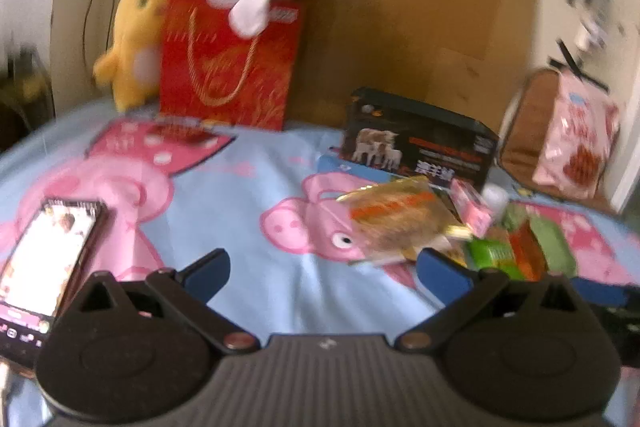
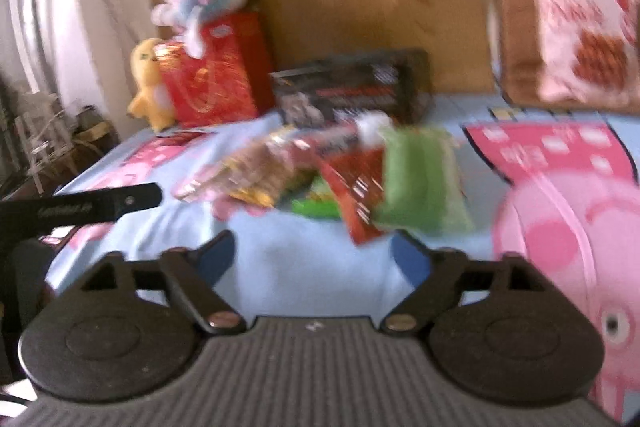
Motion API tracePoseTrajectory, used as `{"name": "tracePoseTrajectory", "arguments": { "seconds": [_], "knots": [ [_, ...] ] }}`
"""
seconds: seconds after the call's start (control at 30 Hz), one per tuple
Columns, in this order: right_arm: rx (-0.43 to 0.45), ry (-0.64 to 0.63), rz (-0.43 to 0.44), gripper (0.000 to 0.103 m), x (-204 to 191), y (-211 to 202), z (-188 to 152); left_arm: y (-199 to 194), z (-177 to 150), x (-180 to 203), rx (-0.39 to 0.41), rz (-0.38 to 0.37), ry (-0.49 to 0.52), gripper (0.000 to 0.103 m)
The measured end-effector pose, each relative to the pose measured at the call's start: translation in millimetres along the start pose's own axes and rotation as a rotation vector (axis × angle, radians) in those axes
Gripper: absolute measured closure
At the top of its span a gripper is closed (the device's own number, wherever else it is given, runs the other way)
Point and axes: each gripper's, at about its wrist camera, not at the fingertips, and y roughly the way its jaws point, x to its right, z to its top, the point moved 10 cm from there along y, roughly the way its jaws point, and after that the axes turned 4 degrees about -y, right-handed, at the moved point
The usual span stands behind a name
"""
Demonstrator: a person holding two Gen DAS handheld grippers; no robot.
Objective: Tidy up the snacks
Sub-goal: 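Grasp the round sesame cake packet with the left tool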
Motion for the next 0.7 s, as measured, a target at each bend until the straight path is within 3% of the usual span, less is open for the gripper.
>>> {"name": "tracePoseTrajectory", "arguments": {
  "seconds": [0.17, 0.33, 0.53, 0.7],
  "knots": [
    [-0.029, 0.062, 0.133, 0.049, -16, 26, 28, 22, 23, -16, -0.079, -0.139, -0.158, 0.007],
    [-0.093, 0.132, 0.189, 0.071, -27, 63, 41, 54, 34, -10, -0.181, -0.266, -0.250, 0.031],
    [-0.193, 0.164, 0.192, 0.074, -29, 95, 24, 94, 10, 3, -0.326, -0.310, -0.285, 0.051],
    [-0.202, 0.174, 0.223, 0.081, -29, 93, 23, 87, 5, 4, -0.285, -0.356, -0.323, 0.061]
  ]
}}
